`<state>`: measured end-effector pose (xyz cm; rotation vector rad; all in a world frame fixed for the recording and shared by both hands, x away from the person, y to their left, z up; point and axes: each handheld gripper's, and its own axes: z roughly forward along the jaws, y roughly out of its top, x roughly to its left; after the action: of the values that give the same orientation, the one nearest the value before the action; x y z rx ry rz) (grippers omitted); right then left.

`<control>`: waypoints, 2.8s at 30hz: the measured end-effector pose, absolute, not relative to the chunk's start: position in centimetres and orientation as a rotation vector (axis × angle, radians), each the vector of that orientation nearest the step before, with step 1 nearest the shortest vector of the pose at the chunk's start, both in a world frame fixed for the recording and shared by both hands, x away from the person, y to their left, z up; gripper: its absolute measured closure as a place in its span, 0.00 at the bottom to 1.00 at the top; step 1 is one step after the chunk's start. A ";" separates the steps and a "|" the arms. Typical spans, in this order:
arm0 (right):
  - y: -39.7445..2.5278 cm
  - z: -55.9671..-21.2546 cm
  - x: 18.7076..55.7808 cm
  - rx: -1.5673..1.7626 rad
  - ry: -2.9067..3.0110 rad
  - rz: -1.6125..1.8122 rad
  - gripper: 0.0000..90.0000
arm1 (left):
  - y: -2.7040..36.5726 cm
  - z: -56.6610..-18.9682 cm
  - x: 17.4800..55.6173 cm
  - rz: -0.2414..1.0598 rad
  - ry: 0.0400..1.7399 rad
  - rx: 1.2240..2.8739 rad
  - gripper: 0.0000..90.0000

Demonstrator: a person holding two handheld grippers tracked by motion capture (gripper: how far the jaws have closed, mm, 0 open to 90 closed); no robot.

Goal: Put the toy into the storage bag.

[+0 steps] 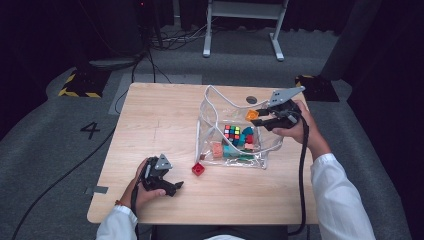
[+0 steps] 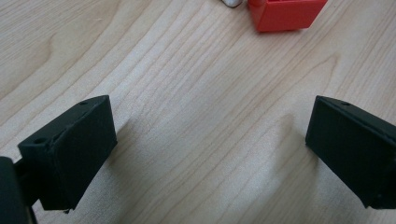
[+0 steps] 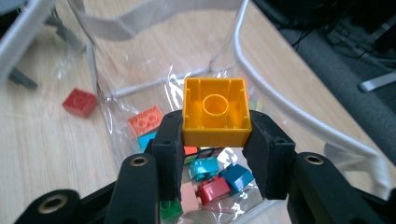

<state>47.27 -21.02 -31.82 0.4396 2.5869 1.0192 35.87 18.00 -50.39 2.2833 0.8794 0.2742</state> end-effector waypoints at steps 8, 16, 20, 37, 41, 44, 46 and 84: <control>-19.1 -33.1 48.5 0.400 2.704 0.810 0.66 | 18.0 -50.4 35.9 0.277 0.881 2.284 0.02; -19.7 -34.5 49.6 0.428 2.797 0.569 0.66 | 18.0 -50.4 35.9 0.275 0.881 2.284 0.02; -21.2 -34.6 49.9 0.479 2.807 0.517 0.66 | 18.0 -50.4 35.9 0.273 0.879 2.283 0.02; -23.4 -34.2 49.3 0.486 2.791 0.449 0.66 | 18.0 -50.4 35.9 0.277 0.881 2.284 0.02; -23.5 -34.1 49.0 0.496 2.778 0.508 0.63 | 18.0 -50.4 35.9 0.274 0.879 2.283 0.02; -23.7 -33.8 48.6 0.482 2.764 0.593 0.62 | 18.0 -50.4 35.9 0.274 0.879 2.283 0.02; -23.9 -33.6 48.3 0.472 2.737 0.662 0.57 | 18.0 -50.4 35.9 0.277 0.882 2.284 0.02; -29.8 -32.1 39.7 0.673 2.295 1.185 0.32 | 18.0 -50.4 35.9 0.274 0.880 2.284 0.02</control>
<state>39.70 -29.81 -32.09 0.6730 2.2946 1.1854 35.87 17.99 -50.39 2.2835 0.8798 0.2742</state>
